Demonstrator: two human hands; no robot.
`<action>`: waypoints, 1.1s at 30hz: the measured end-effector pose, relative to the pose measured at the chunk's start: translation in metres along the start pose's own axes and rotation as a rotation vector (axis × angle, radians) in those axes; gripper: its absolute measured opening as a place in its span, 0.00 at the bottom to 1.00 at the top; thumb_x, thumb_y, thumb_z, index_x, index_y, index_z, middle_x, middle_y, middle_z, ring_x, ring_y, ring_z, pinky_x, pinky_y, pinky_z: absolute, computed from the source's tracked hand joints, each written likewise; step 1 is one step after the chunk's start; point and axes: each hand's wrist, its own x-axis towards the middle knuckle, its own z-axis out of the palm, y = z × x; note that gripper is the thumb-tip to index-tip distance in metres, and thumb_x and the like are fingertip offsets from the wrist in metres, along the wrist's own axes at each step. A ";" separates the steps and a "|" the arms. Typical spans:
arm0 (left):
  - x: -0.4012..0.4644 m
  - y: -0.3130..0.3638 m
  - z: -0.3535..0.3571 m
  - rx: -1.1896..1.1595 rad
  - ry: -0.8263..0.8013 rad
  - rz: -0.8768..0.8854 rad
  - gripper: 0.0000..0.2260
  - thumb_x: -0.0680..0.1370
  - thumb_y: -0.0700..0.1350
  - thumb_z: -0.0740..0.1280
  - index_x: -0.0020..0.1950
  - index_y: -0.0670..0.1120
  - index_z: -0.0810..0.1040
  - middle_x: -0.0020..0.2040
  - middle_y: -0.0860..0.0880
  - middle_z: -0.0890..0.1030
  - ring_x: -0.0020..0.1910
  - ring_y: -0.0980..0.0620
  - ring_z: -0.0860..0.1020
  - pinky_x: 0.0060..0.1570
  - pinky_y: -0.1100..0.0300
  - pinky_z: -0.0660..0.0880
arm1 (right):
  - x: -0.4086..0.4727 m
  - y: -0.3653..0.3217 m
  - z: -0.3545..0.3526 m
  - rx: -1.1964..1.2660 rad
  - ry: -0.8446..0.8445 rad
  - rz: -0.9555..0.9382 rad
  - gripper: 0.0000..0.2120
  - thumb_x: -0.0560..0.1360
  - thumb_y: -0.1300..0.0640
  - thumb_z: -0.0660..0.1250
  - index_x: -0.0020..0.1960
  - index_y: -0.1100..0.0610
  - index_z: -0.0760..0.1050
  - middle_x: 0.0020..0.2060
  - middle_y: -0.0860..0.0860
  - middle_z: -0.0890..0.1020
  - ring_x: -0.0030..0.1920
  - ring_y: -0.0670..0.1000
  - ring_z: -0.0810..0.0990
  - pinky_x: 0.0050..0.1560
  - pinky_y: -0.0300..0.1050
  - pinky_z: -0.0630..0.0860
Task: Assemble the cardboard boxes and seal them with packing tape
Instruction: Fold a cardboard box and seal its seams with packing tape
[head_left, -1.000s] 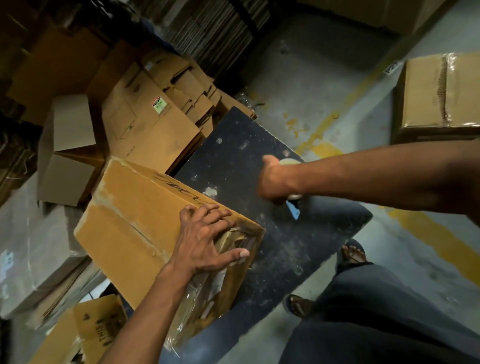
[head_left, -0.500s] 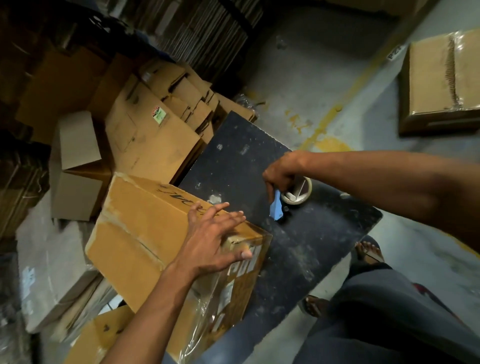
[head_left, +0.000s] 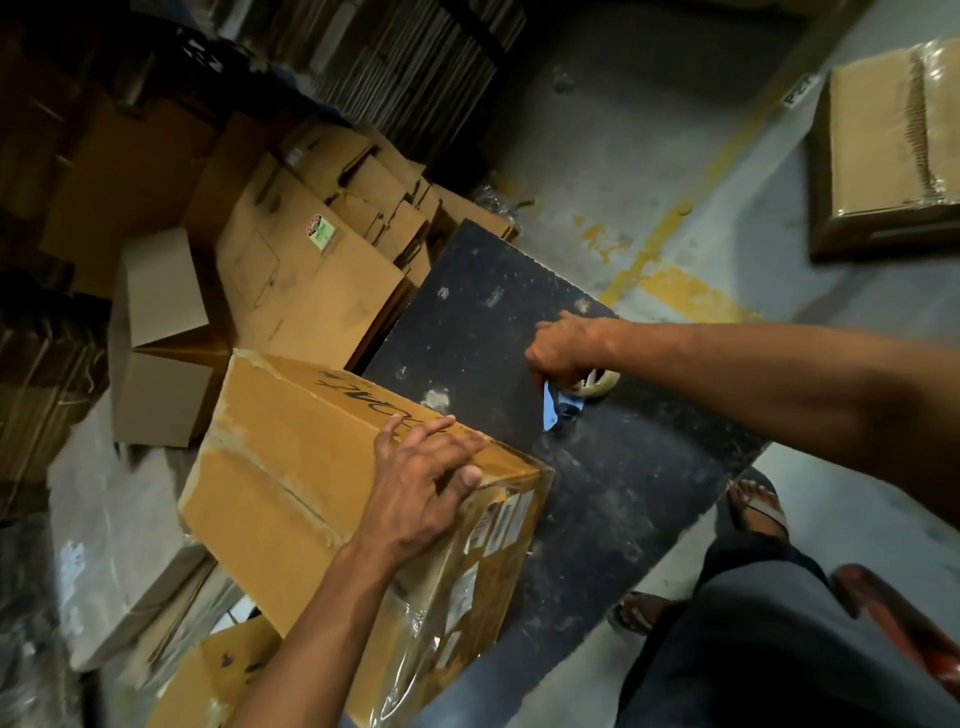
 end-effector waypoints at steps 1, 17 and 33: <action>-0.004 -0.005 0.002 -0.022 0.088 -0.014 0.32 0.83 0.69 0.46 0.65 0.55 0.84 0.64 0.59 0.83 0.73 0.56 0.71 0.77 0.40 0.50 | -0.008 -0.004 0.000 -0.003 0.061 0.002 0.17 0.79 0.53 0.70 0.67 0.42 0.79 0.62 0.49 0.80 0.66 0.56 0.74 0.63 0.57 0.74; -0.012 -0.026 0.029 0.032 0.266 0.054 0.26 0.85 0.62 0.48 0.51 0.51 0.83 0.46 0.55 0.80 0.53 0.53 0.76 0.72 0.43 0.58 | -0.073 -0.240 0.102 1.358 1.030 0.174 0.41 0.70 0.68 0.65 0.81 0.49 0.62 0.78 0.49 0.69 0.79 0.45 0.64 0.77 0.54 0.67; -0.011 -0.036 0.037 0.090 0.245 0.087 0.32 0.82 0.68 0.40 0.51 0.56 0.81 0.48 0.56 0.80 0.57 0.53 0.76 0.72 0.43 0.60 | -0.047 -0.319 0.134 0.953 1.180 0.494 0.48 0.67 0.64 0.60 0.83 0.41 0.50 0.82 0.35 0.49 0.83 0.46 0.41 0.80 0.68 0.48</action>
